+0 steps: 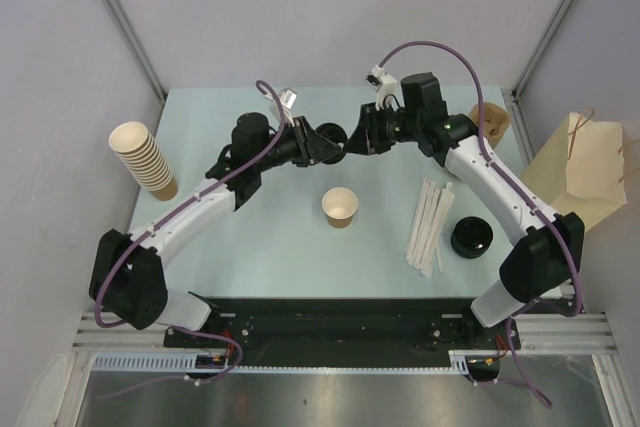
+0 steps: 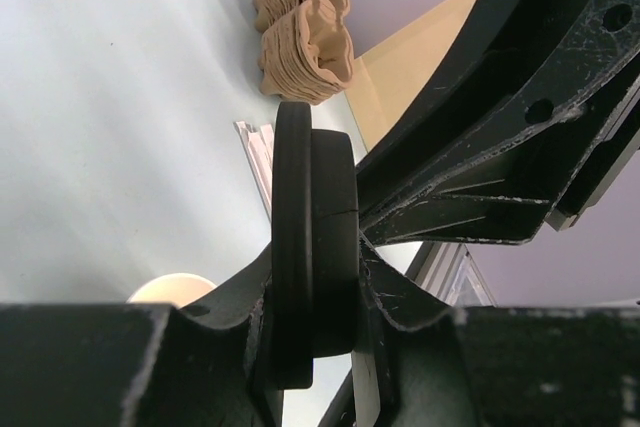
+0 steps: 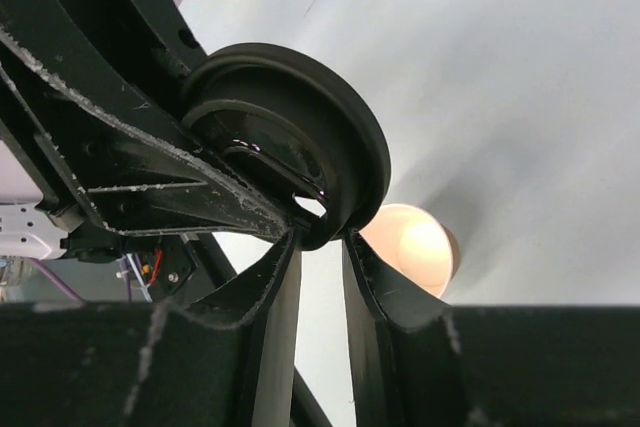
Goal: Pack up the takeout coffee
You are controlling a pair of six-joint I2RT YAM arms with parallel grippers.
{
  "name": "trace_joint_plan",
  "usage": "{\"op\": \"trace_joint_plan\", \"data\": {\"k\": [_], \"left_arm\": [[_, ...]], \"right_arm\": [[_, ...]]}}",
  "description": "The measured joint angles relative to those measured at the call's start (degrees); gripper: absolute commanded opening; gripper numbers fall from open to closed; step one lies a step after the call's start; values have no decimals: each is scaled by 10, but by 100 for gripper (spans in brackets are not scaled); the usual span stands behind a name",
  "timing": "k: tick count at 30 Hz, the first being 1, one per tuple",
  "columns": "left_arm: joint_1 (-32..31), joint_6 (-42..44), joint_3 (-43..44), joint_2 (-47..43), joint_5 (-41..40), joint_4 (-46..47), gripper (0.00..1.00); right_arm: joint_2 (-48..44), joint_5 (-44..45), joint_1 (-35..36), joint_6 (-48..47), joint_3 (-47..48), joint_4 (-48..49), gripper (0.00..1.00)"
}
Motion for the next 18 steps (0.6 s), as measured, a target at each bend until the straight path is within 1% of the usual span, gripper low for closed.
{"op": "trace_joint_plan", "data": {"k": [12,13,15,16,17,18], "left_arm": [[-1,0,-9,-4,-2,2,0],[-1,0,-9,-4,-2,2,0],[-2,0,-12,-4,-2,5,1],[-2,0,-13,-4,-2,7,4],[-2,0,-13,-4,-2,7,20],[-3,0,-14,-4,-1,7,33]], "right_arm": [[20,11,3,16,12,1,24],[20,13,4,16,12,1,18],[20,16,5,16,13,1,12],[21,19,5,16,13,1,1],[21,21,5,18,13,2,0],[22,25,6,19,13,2,0]]}}
